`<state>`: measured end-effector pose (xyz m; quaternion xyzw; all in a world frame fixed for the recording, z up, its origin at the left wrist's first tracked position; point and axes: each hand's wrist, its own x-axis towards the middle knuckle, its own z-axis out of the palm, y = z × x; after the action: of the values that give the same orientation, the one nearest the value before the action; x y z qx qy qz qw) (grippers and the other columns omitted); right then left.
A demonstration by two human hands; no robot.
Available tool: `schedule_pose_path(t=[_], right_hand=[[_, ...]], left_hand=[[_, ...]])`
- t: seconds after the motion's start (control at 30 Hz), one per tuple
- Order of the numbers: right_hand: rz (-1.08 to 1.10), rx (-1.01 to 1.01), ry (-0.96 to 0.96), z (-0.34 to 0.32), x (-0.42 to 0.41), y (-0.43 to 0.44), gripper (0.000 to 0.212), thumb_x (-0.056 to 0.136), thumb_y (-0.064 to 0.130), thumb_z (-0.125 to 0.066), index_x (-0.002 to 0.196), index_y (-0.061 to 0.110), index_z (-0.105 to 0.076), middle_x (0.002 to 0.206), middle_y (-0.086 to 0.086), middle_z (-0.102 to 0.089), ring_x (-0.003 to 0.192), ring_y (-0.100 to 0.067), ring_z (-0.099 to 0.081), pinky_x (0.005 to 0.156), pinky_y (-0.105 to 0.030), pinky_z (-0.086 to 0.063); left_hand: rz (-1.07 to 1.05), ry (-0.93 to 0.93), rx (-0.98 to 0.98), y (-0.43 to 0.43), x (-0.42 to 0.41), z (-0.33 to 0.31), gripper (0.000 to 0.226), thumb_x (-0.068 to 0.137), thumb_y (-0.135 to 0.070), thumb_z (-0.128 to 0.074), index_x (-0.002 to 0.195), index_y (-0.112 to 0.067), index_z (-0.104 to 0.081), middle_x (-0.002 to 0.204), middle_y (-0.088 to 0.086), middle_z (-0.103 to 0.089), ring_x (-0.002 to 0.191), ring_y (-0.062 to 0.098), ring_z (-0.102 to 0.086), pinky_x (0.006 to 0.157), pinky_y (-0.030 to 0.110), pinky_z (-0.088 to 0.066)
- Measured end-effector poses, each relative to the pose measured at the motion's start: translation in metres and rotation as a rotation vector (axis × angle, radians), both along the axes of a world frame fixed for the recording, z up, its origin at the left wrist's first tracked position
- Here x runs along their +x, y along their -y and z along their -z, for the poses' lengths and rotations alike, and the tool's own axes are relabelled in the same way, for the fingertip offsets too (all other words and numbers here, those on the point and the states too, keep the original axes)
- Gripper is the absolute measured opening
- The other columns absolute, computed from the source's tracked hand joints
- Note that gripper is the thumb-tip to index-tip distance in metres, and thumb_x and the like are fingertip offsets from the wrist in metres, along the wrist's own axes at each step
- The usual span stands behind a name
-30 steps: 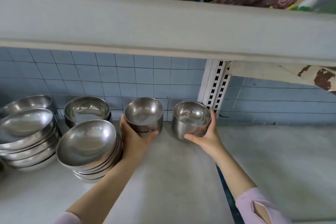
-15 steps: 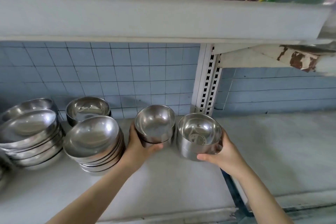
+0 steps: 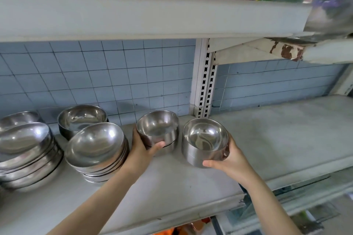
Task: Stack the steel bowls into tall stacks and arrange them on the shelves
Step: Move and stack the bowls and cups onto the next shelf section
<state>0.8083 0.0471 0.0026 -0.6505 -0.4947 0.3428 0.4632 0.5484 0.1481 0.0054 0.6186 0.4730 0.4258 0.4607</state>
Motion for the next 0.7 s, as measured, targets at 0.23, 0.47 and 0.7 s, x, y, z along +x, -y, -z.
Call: schedule_pose_path(t=[0.23, 0.47, 0.7], right_hand=[[0.105, 0.023, -0.082, 0.011, -0.025, 0.01, 0.094, 0.07, 0.013, -0.088, 0.144, 0.036, -0.034, 0.118, 0.026, -0.057, 0.099, 0.021, -0.058, 0.075, -0.002, -0.045], [0.088, 0.01, -0.027, 0.01, -0.025, 0.012, 0.095, 0.073, 0.016, -0.086, 0.148, 0.029, -0.028, 0.125, 0.02, -0.052, 0.099, 0.027, -0.047, 0.071, 0.01, -0.033], [0.096, 0.034, 0.001, 0.02, -0.02, 0.01, 0.099, 0.058, 0.033, -0.093, 0.139, 0.041, -0.036, 0.127, 0.02, -0.058, 0.116, 0.005, -0.054, 0.079, -0.002, -0.042]], left_hand=[[0.031, -0.001, 0.015, -0.001, 0.004, -0.002, 0.076, 0.08, -0.004, -0.076, 0.124, -0.035, -0.023, 0.112, -0.026, -0.042, 0.09, -0.031, -0.042, 0.072, -0.006, -0.034], [0.056, -0.011, -0.026, -0.002, 0.006, 0.003, 0.121, 0.069, -0.006, -0.085, 0.15, -0.026, 0.003, 0.154, -0.007, -0.023, 0.138, 0.007, -0.027, 0.107, 0.017, -0.026], [-0.041, 0.079, -0.015, -0.001, 0.012, 0.005, 0.094, 0.065, -0.009, -0.088, 0.133, -0.037, -0.03, 0.132, -0.011, -0.051, 0.123, 0.009, -0.049, 0.103, 0.028, -0.04]])
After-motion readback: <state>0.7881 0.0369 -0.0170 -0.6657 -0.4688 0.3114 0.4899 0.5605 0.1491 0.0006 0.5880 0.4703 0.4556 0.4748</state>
